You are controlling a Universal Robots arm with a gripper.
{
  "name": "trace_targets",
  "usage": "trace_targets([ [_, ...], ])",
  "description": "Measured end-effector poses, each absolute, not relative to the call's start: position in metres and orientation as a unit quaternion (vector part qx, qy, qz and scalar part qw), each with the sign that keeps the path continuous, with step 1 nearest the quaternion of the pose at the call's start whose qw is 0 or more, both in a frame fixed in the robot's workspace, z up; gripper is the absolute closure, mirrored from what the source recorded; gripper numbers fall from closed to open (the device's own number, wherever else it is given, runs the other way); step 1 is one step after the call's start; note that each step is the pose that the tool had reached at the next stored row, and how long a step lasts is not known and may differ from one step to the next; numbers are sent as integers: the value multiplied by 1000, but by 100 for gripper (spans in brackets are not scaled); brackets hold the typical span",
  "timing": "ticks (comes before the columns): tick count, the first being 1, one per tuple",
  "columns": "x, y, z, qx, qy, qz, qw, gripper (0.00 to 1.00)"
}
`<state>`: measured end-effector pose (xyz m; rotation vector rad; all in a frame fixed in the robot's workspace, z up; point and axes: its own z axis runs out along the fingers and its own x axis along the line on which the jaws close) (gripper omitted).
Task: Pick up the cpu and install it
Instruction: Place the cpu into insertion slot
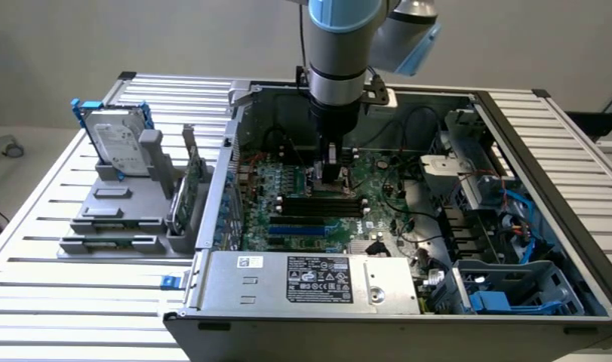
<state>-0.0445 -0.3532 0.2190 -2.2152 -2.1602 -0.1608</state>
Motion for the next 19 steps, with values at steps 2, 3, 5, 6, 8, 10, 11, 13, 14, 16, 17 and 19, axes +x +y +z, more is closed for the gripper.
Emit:
trace_targets([
  [2,-45,-353,219,-715,-697,-52,21,46],
  [3,-45,-353,219,-715,-697,-52,21,46],
  [5,-45,-353,218,-715,-697,-52,21,46],
  [6,-45,-353,218,-715,-697,-52,21,46],
  [8,-45,-353,217,-715,-697,-52,21,46],
  [10,-45,-354,216,-715,-697,-52,21,46],
  [11,-45,-354,216,-715,-697,-52,21,46],
  [13,-45,-355,216,-715,-697,-52,21,46],
  [14,-45,-355,215,-715,-697,-52,21,46],
  [16,-45,-356,215,-715,-697,-52,21,46],
  [17,-45,-357,215,-715,-697,-52,21,46],
  [19,-45,-357,215,-715,-697,-52,21,46],
])
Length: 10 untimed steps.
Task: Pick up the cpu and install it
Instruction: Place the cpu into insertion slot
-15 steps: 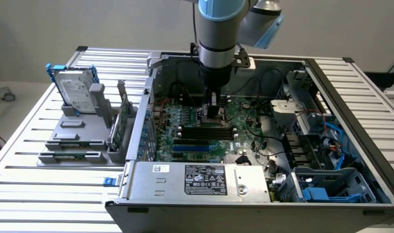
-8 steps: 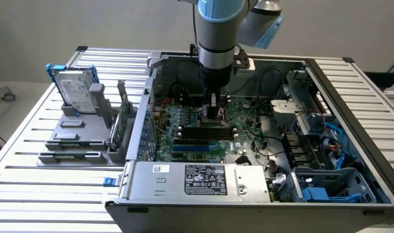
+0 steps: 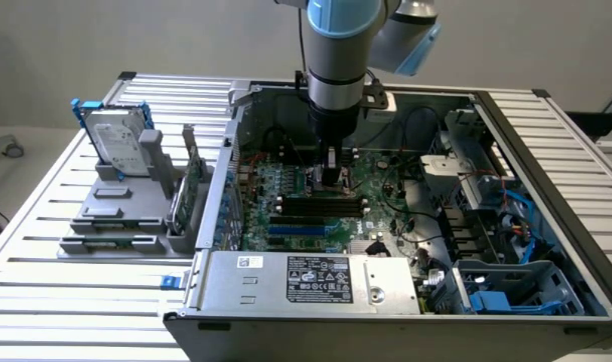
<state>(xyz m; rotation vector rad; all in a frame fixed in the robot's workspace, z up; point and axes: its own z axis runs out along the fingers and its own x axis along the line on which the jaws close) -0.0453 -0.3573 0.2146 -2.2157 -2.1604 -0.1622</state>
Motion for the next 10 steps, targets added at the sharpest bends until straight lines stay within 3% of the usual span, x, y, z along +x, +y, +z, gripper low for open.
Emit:
trace_targets([
  [10,-45,-360,211,-715,-697,-52,21,46],
])
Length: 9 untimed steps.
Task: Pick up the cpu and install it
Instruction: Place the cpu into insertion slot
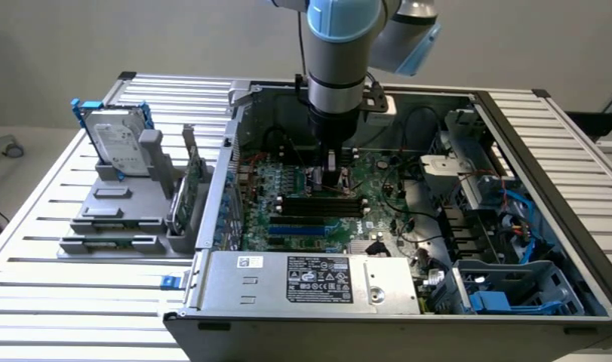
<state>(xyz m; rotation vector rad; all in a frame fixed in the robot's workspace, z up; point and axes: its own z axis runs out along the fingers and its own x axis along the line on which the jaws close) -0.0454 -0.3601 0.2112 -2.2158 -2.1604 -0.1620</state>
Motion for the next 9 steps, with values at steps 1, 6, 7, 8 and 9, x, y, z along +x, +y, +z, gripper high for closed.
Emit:
trace_targets([
  [1,-45,-360,211,-715,-697,-52,21,46],
  [6,-45,-360,209,-715,-697,-52,21,46],
  [7,-45,-360,209,-715,-697,-52,21,46],
  [8,-45,-360,209,-715,-697,-52,21,46],
  [9,-45,-360,209,-715,-697,-52,21,46],
])
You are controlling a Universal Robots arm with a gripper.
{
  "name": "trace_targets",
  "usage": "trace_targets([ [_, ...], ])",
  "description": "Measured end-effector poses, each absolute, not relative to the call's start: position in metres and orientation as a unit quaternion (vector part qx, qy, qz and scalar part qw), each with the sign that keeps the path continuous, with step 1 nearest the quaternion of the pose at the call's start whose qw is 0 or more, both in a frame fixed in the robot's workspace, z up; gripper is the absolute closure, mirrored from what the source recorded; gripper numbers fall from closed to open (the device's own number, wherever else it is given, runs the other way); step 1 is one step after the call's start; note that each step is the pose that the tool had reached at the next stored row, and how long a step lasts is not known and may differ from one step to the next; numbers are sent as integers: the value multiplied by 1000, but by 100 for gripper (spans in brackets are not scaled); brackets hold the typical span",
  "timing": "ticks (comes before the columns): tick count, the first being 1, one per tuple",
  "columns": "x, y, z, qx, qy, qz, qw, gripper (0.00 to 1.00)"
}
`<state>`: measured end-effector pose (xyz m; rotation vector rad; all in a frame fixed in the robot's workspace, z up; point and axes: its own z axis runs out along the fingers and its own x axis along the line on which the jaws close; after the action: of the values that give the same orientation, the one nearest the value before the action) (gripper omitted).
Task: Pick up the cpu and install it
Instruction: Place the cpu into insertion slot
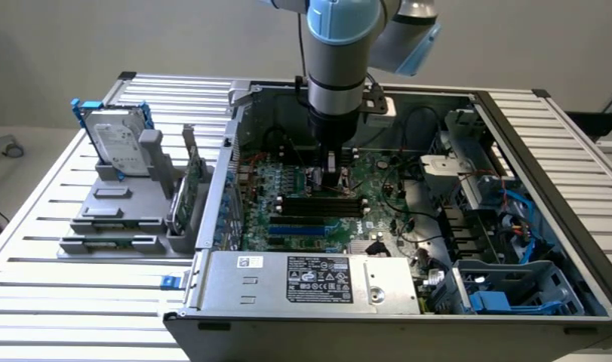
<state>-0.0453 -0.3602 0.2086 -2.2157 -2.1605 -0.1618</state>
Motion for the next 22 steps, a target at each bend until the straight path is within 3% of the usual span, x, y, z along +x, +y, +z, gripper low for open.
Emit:
trace_targets([
  [22,-45,-358,203,-715,-697,-51,20,46],
])
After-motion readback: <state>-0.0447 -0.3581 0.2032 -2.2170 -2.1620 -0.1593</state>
